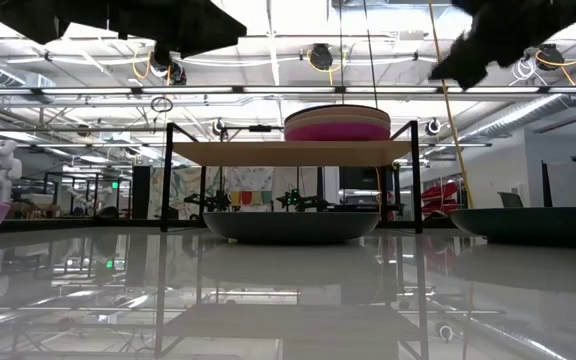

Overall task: Place and stack plates onto a shelf
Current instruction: Put the top dark green plate on the shelf

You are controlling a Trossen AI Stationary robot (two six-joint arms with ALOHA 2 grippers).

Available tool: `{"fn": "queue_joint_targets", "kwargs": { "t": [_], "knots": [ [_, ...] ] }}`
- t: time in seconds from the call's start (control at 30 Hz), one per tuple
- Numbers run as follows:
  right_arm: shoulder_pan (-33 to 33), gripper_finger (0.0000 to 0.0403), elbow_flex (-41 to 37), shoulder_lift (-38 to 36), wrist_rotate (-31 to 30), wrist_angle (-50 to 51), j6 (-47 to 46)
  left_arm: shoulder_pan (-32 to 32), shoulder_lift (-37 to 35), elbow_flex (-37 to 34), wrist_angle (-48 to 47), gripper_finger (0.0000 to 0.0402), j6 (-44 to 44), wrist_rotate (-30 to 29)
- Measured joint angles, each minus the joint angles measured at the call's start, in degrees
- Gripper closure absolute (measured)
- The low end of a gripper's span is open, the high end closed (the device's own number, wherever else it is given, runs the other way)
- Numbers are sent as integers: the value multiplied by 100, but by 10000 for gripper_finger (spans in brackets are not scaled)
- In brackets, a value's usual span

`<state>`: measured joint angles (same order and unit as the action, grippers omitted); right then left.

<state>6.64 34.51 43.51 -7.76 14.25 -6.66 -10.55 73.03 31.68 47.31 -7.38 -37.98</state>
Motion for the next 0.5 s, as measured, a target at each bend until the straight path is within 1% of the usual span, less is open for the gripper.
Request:
{"fn": "queue_joint_targets", "kwargs": {
  "t": [0.1,0.17,0.23,0.3,0.4,0.5],
  "knots": [
    [386,312,-1,526,-518,210,-255,-9,0,0,0,254,2,2],
    [629,312,-1,832,-1027,404,-663,-9,0,0,-8,254,4,3],
    [835,312,47,1129,-1346,706,-1203,-9,0,0,-30,254,11,4],
    [1024,312,148,1388,-1465,851,-1733,-9,2,0,-77,254,51,6],
    [1257,312,229,1718,-1441,872,-2355,-9,2,0,-100,254,130,12],
    [1387,312,241,2021,-1203,877,-2688,-9,2,0,-116,254,179,15]
  ]
}}
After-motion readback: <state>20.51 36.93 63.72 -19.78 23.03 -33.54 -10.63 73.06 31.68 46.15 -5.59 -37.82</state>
